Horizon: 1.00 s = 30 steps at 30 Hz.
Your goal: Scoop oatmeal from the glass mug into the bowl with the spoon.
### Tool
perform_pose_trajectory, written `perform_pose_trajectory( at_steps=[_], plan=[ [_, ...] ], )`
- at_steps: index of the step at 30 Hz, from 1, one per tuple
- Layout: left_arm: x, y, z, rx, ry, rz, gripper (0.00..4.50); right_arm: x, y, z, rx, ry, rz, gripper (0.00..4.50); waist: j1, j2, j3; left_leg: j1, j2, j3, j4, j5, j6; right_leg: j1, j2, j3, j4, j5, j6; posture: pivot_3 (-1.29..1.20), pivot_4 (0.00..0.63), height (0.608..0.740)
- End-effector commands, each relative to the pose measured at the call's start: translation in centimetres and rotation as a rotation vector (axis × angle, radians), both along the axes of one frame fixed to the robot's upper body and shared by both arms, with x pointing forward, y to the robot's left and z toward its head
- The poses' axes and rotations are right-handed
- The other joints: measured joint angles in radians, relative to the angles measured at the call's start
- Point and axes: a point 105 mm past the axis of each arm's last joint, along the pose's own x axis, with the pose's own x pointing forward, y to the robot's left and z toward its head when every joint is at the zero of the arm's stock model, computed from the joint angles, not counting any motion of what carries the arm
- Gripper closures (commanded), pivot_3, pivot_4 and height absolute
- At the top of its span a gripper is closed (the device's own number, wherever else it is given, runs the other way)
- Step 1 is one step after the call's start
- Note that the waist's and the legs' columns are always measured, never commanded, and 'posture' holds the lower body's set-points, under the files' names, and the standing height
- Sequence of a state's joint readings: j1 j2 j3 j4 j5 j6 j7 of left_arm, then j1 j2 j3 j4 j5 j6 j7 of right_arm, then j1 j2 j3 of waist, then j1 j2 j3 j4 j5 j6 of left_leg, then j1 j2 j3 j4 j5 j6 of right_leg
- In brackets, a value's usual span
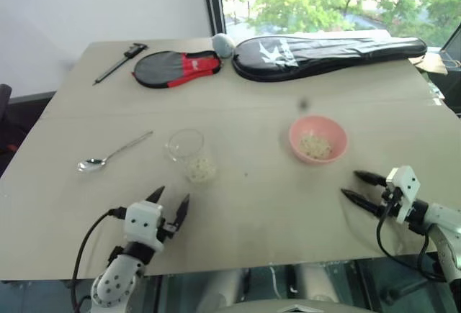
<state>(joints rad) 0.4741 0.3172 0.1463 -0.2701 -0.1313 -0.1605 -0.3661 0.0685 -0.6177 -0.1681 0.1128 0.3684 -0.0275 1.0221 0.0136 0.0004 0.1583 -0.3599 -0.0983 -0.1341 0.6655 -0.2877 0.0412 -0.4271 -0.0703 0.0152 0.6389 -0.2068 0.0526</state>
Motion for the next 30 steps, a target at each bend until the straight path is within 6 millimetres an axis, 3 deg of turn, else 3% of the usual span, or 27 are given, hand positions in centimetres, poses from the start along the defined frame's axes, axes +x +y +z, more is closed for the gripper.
perform_pose_trajectory(
  at_steps=[1,23,30],
  plan=[
    [-1.0,0.5,-1.9,-0.013,0.09,0.004,1.25,-0.6,0.3,-0.7,0.0,0.047,0.025,1.18,0.0,0.0,0.0,0.0,0.0,0.0,0.0,0.0,0.0,0.0,0.0,0.0,0.0,0.0,0.0,0.0,0.15,0.74],
    [-1.3,0.6,-1.9,-0.067,0.09,-0.004,1.25,0.1,1.7,-0.1,0.053,0.042,0.054,1.18,-0.002,0.001,0.0,0.0,0.0,0.001,0.0,0.0,0.0,0.0,0.0,0.001,0.0,0.0,0.0,0.0,0.15,0.74],
    [-1.4,2.3,0.7,-0.074,-0.004,0.035,1.25,-0.8,2.4,0.3,0.036,0.04,0.118,1.18,-0.001,-0.003,0.002,-0.001,0.0,0.0,0.0,0.0,0.0,0.0,0.0,0.0,-0.001,0.0,0.0,0.0,0.15,0.74]
  ],
)
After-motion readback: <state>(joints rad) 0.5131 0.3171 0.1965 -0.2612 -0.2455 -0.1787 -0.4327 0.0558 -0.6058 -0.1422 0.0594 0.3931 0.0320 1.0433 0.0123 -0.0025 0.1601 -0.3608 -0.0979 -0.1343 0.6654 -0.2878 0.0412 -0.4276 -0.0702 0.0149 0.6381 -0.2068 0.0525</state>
